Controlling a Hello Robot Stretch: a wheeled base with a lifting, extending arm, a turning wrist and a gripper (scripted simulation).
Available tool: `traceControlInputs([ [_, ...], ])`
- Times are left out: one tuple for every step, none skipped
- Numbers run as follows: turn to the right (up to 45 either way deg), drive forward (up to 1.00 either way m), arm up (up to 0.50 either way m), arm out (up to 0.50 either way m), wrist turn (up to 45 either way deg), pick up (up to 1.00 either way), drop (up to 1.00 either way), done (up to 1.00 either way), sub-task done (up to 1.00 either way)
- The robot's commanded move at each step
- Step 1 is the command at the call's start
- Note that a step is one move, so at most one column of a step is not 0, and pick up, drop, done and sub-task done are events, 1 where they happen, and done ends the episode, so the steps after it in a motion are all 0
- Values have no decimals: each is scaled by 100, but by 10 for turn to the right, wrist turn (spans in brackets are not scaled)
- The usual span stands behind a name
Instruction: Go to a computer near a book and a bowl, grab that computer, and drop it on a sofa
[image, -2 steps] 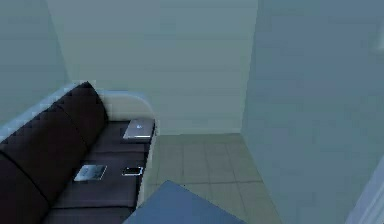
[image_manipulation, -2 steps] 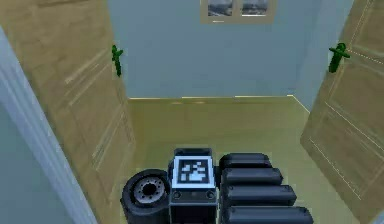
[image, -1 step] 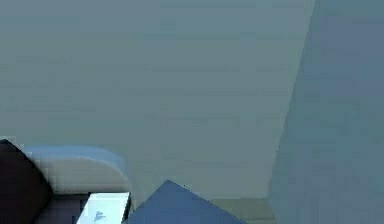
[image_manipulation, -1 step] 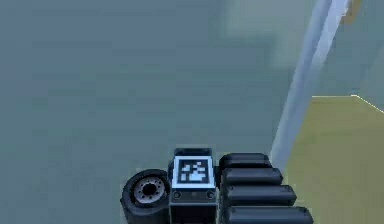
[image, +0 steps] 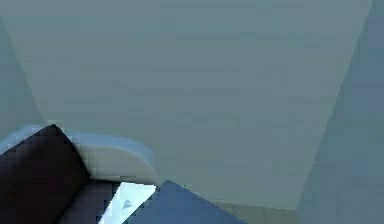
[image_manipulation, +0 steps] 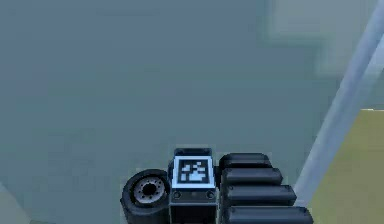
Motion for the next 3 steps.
traceControlInputs([
  [0, 15, 0, 0, 0, 0, 0, 0, 0],
  [450, 0, 0, 0, 0, 0, 0, 0, 0],
  [450, 0, 0, 0, 0, 0, 0, 0, 0],
])
